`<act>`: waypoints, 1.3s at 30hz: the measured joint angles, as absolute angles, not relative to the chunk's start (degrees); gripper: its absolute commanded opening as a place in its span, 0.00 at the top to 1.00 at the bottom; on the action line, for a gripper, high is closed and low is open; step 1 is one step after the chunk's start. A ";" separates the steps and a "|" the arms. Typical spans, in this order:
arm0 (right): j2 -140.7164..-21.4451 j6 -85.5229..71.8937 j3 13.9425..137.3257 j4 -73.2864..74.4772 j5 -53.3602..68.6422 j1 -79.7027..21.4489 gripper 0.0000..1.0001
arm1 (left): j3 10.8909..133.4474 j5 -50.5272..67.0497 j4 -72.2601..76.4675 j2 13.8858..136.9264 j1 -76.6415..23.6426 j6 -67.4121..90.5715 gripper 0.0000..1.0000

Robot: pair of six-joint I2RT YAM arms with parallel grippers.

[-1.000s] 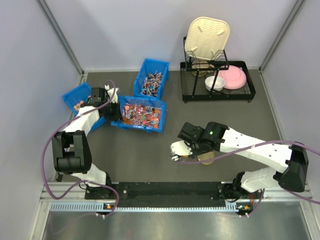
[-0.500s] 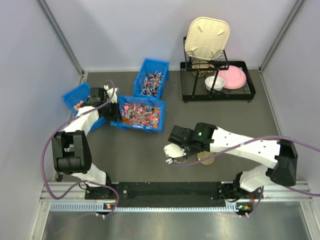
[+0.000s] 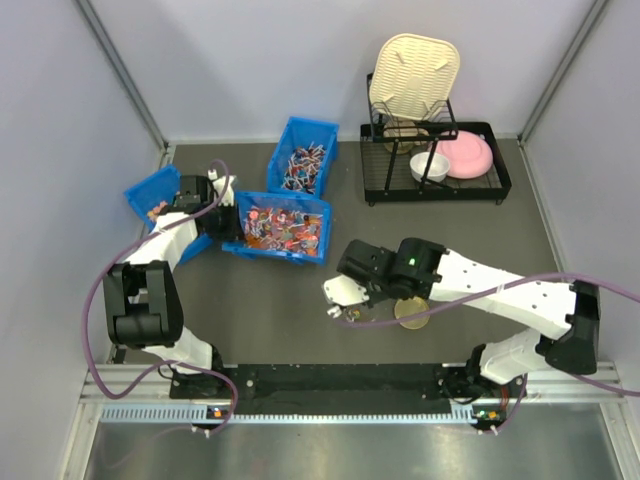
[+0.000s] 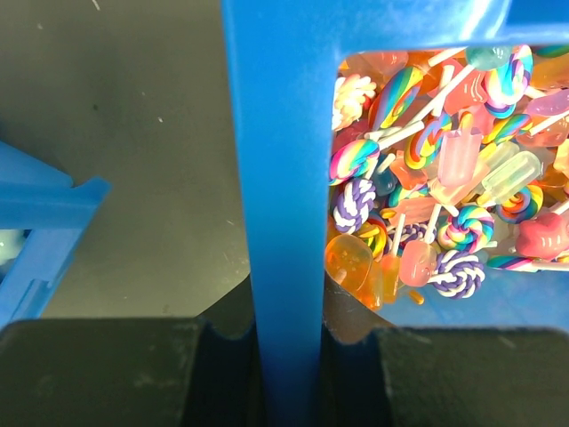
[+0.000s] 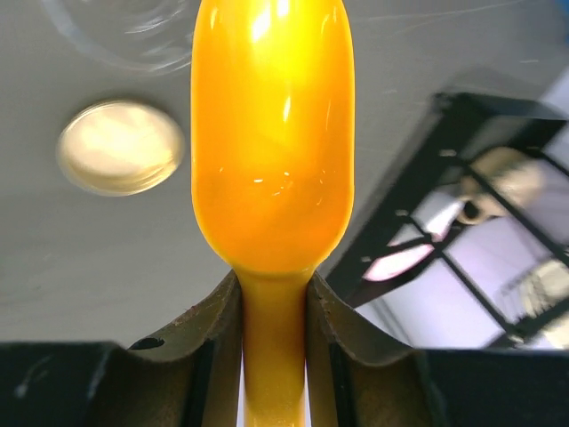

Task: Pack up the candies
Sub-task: Scoop the fake candies from the storage box.

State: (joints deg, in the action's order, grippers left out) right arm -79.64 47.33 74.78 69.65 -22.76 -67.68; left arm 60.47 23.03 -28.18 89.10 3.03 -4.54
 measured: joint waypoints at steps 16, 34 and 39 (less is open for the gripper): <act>-101.43 58.22 97.43 55.42 -31.92 -63.94 1.00 | 62.30 14.98 -32.42 89.10 2.55 -4.16 1.00; -129.01 66.26 118.37 55.16 -34.68 -60.14 1.00 | 64.03 7.57 -34.79 88.23 -1.56 -4.05 1.00; -131.96 62.54 124.14 57.63 -29.10 -59.48 1.00 | 64.03 6.20 -34.98 87.37 -1.85 -4.40 1.00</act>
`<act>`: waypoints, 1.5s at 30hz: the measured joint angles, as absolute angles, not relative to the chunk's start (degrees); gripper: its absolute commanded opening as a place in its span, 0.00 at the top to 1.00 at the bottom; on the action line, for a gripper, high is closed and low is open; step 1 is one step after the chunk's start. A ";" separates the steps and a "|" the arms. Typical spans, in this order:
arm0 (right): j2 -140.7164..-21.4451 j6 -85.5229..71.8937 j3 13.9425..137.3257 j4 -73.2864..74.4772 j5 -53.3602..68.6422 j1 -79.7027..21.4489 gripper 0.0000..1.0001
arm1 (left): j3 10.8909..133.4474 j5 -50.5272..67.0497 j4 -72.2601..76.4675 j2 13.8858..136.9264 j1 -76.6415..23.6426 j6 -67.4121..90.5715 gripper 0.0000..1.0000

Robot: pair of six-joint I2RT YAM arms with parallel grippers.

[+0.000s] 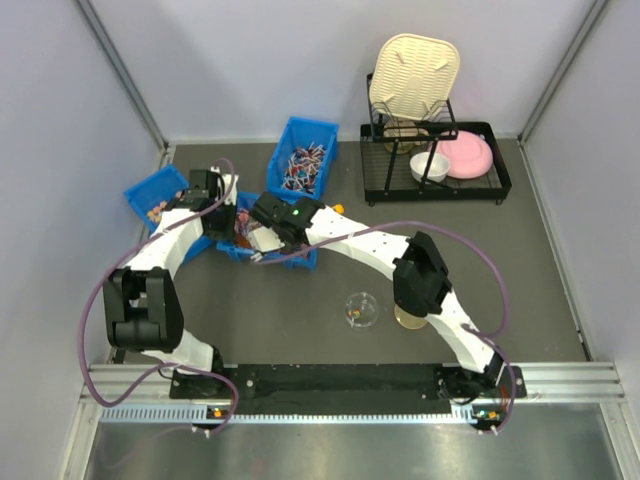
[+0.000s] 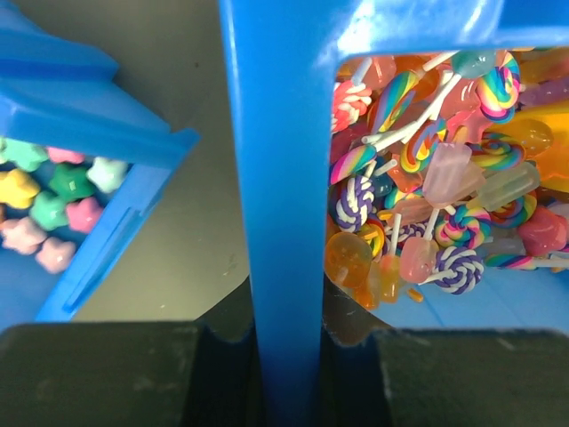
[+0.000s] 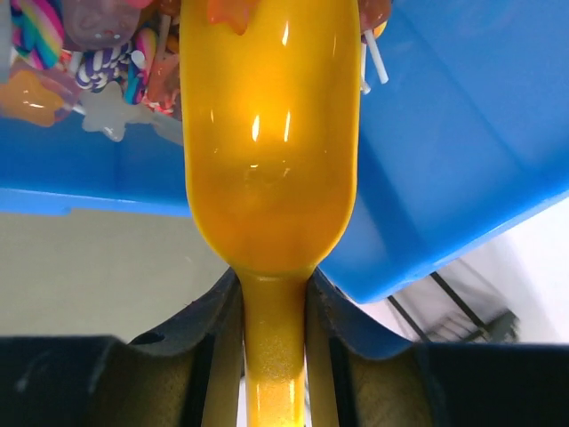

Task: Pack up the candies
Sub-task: Scoop the fake candies from the storage box.

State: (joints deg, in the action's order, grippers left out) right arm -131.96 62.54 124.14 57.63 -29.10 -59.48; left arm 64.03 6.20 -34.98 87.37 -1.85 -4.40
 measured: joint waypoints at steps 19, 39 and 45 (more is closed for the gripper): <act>-134.30 47.13 127.07 59.24 -18.85 -57.67 1.00 | 65.10 2.44 -38.33 85.95 -2.31 -6.59 1.00; -131.83 34.61 120.73 51.20 -3.27 -58.06 1.00 | 62.74 9.17 -38.70 82.89 -4.19 -13.28 1.00; -131.13 31.03 118.72 47.29 -2.39 -58.08 1.00 | 60.86 8.67 -36.58 80.64 -3.49 -13.23 1.00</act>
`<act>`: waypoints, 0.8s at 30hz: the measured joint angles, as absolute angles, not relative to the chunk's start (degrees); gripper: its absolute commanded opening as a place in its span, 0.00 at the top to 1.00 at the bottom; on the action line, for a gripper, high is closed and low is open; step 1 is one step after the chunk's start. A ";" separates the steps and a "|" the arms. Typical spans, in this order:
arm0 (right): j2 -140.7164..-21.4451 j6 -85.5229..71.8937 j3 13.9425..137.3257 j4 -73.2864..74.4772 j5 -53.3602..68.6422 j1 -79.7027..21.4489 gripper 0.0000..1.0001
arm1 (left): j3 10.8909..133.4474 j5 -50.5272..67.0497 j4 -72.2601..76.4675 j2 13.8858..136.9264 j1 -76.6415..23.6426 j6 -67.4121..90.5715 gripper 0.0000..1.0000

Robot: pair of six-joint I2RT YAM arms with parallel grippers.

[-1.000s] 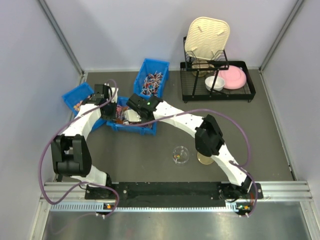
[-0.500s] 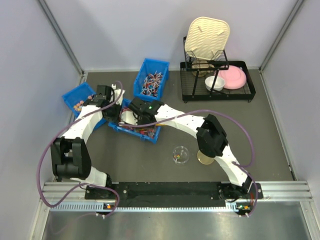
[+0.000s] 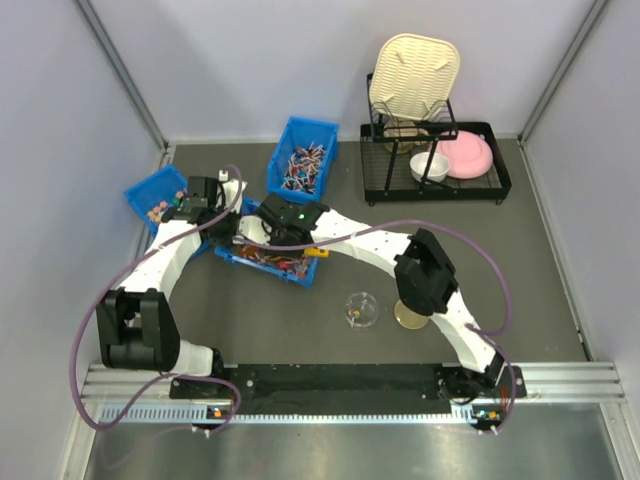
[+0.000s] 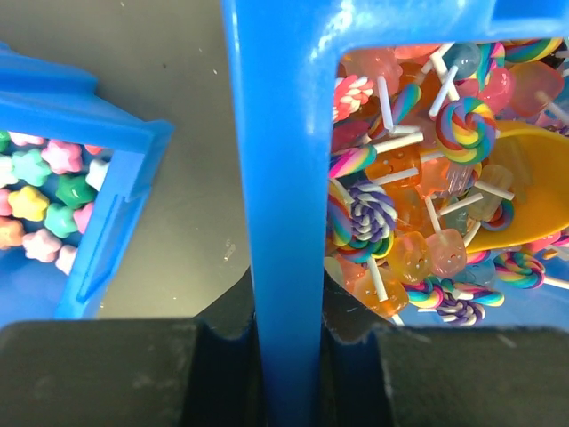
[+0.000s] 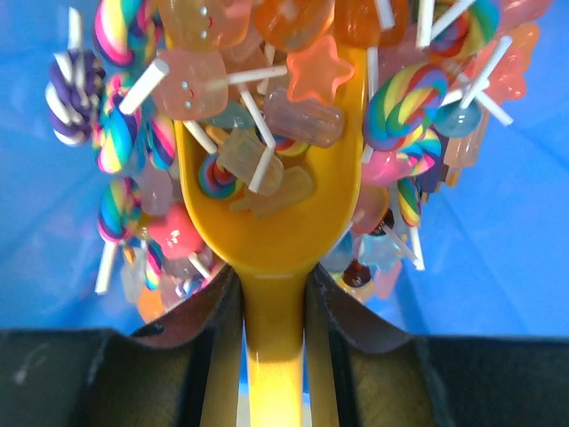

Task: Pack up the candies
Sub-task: Scoop the fake candies from the storage box, then place the fake candies in the packing bottle.

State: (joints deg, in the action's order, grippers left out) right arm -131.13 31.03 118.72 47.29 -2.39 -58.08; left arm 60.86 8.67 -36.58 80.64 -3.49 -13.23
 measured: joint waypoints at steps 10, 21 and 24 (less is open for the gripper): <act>-116.97 27.77 94.85 27.83 1.10 -57.63 1.00 | 58.02 15.38 -35.55 79.70 -1.17 -11.25 1.00; -108.03 24.53 85.14 17.43 7.57 -54.74 1.00 | 57.60 23.44 -33.63 78.11 2.26 -8.80 1.00; -105.62 23.62 83.13 16.60 8.97 -54.11 1.00 | 57.58 24.82 -33.34 78.11 2.59 -8.21 1.00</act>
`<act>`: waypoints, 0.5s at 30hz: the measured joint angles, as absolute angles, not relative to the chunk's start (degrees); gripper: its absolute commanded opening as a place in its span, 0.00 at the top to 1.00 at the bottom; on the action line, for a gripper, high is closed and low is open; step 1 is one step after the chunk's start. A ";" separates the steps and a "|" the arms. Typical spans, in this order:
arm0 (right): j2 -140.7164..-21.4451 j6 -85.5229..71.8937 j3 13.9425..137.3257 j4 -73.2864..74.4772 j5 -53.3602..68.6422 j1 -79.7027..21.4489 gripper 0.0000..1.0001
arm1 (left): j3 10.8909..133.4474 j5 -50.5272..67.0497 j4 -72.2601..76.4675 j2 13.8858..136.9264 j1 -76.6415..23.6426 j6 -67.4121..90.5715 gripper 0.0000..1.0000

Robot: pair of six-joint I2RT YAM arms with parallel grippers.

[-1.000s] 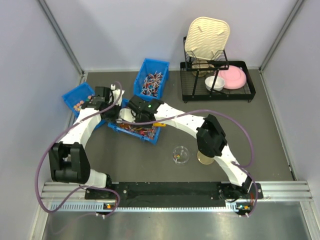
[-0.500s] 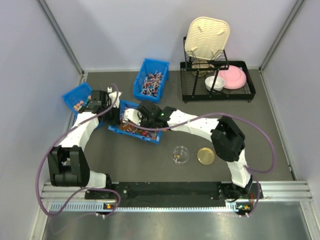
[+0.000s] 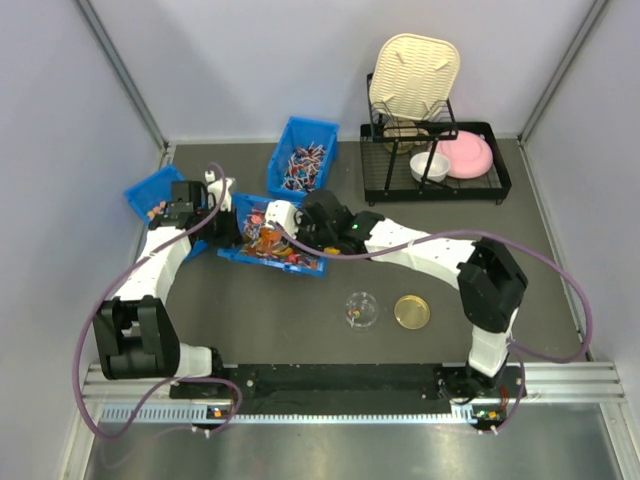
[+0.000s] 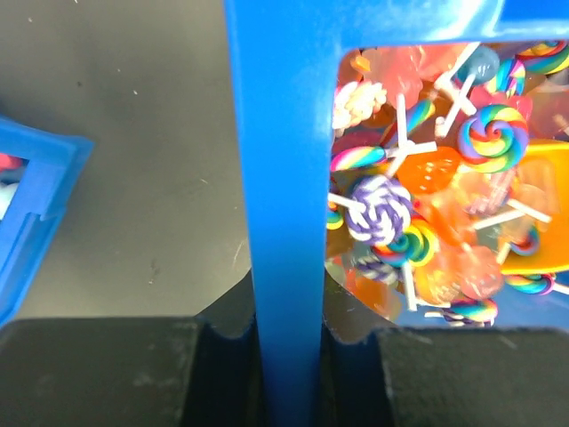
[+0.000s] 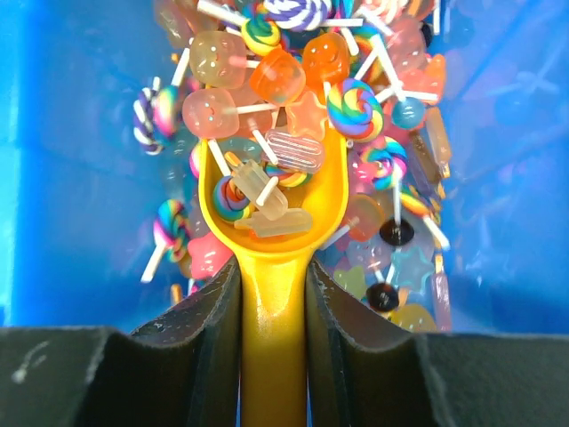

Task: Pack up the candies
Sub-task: Place the fake candies in the packing bottle.

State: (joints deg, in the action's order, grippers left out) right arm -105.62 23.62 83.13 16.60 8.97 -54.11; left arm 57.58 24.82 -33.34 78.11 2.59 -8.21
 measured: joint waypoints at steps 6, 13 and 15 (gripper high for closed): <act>-102.32 21.91 79.83 13.72 12.01 -52.62 1.00 | 57.49 26.41 -32.88 78.11 3.49 -7.40 1.00; -99.96 20.67 76.95 11.75 13.74 -51.29 1.00 | 56.82 27.09 -32.38 78.11 5.17 -7.14 1.00; -98.83 20.40 76.01 11.09 13.85 -50.78 1.00 | 56.77 27.49 -32.14 78.11 5.50 -7.07 1.00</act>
State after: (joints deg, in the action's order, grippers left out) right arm -98.83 20.40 76.01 11.09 13.85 -50.78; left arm 56.77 27.49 -32.14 78.11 5.50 -7.07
